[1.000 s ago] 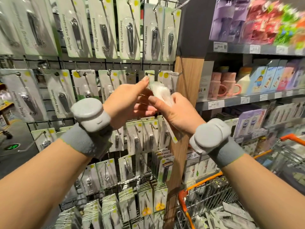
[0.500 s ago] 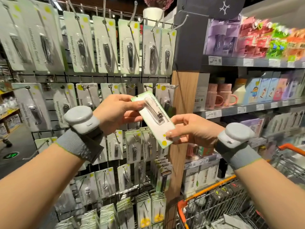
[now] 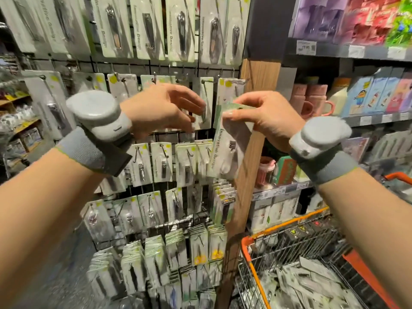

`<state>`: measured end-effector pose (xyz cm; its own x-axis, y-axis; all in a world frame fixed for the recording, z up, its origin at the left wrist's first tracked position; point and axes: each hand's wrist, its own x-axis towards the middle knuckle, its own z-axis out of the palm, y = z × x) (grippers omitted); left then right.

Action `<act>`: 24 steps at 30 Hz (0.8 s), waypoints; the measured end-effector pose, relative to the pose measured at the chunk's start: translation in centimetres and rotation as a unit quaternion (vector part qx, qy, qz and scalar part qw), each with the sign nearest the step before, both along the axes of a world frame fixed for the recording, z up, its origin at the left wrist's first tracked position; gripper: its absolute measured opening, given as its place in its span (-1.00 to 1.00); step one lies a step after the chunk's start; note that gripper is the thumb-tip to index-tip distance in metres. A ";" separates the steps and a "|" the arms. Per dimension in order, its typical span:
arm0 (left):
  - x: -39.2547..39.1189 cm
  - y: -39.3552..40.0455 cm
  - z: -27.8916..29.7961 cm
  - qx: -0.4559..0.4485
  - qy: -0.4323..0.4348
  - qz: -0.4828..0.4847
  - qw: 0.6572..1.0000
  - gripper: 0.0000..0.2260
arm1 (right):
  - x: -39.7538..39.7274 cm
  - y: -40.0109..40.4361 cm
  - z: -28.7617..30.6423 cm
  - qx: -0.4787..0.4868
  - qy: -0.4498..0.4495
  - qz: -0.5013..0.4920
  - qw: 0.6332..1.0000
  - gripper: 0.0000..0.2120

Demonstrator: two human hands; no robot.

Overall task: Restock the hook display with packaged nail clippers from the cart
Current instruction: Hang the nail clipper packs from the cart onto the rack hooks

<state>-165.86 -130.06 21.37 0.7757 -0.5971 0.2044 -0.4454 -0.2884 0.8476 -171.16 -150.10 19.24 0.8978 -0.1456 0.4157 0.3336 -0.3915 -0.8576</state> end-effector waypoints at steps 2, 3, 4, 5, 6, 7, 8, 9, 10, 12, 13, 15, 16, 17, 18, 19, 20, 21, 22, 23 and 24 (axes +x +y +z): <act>-1.1 -0.4 0.0 0.074 -0.055 -0.012 0.996 -0.75 | 0.0 0.9 -0.2 -0.062 -0.002 0.000 0.998 -0.81; -1.6 -0.8 0.0 0.098 -0.081 -0.012 0.992 -0.81 | -0.2 1.2 -0.1 -0.078 -0.008 0.003 0.997 -0.81; -1.8 -1.0 -0.2 0.111 -0.101 -0.003 0.989 -0.84 | -0.2 1.5 -0.3 -0.091 -0.011 0.017 0.996 -0.82; -2.1 -1.1 -0.7 0.116 -0.108 0.013 0.987 -0.85 | -0.2 2.0 -0.8 -0.097 -0.008 0.035 0.995 -0.82; -2.2 -1.0 -1.2 0.116 -0.111 0.025 0.987 -0.84 | -0.2 2.3 -1.2 -0.099 -0.004 0.051 0.994 -0.82; -2.2 -0.8 -1.7 0.117 -0.108 0.034 0.987 -0.84 | -0.2 2.6 -1.8 -0.096 0.001 0.066 0.993 -0.83; -2.3 -0.5 -2.3 0.115 -0.101 0.039 0.987 -0.84 | -0.1 2.8 -2.3 -0.092 0.007 0.075 0.993 -0.84; -2.3 -0.1 -2.9 0.116 -0.097 0.043 0.988 -0.85 | -0.1 3.1 -2.8 -0.091 0.012 0.081 0.993 -0.85; -2.3 0.2 -3.5 0.118 -0.098 0.049 0.987 -0.86 | -0.1 3.4 -3.2 -0.094 0.017 0.084 0.992 -0.85; -2.6 0.9 -4.5 0.117 -0.104 0.059 0.986 -0.84 | 0.1 4.1 -4.1 -0.092 0.024 0.098 0.991 -0.82; -2.7 1.4 -5.1 0.115 -0.101 0.063 0.986 -0.85 | 0.3 4.4 -4.6 -0.080 0.030 0.108 0.991 -0.79; -2.7 2.4 -6.2 0.115 -0.095 0.072 0.986 -0.84 | 0.4 4.9 -5.6 -0.058 0.047 0.128 0.989 -0.75; -2.8 2.9 -6.7 0.120 -0.095 0.075 0.985 -0.83 | 0.4 5.2 -6.2 -0.060 0.059 0.135 0.987 -0.74; -2.8 3.5 -7.3 0.129 -0.099 0.081 0.983 -0.82 | 0.4 5.4 -6.6 -0.069 0.072 0.141 0.985 -0.74; -2.6 4.2 -7.9 0.142 -0.106 0.087 0.980 -0.81 | 0.4 5.8 -7.2 -0.079 0.088 0.150 0.982 -0.75; -2.4 5.0 -8.6 0.157 -0.113 0.093 0.977 -0.81 | 0.4 6.2 -7.8 -0.086 0.104 0.157 0.978 -0.76; -2.1 5.8 -9.2 0.173 -0.118 0.095 0.973 -0.81 | 0.4 6.8 -8.6 -0.098 0.118 0.160 0.975 -0.77; -2.0 6.1 -9.7 0.188 -0.120 0.094 0.970 -0.81 | 0.4 6.9 -9.0 -0.119 0.124 0.158 0.972 -0.77; -1.7 6.7 -10.2 0.207 -0.119 0.086 0.967 -0.82 | 0.5 7.6 -9.8 -0.143 0.128 0.149 0.970 -0.76; -1.5 7.1 -10.6 0.232 -0.123 0.077 0.962 -0.84 | 0.7 8.3 -10.4 -0.162 0.133 0.135 0.968 -0.74; -1.4 7.4 -11.1 0.263 -0.132 0.068 0.953 -0.86 | 0.9 9.0 -11.1 -0.178 0.138 0.119 0.967 -0.74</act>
<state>-167.25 -122.62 10.28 0.8164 -0.5679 0.1046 -0.5514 -0.7130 0.4332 -170.25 -141.08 8.12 0.9722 0.1870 0.1409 0.2280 -0.6193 -0.7513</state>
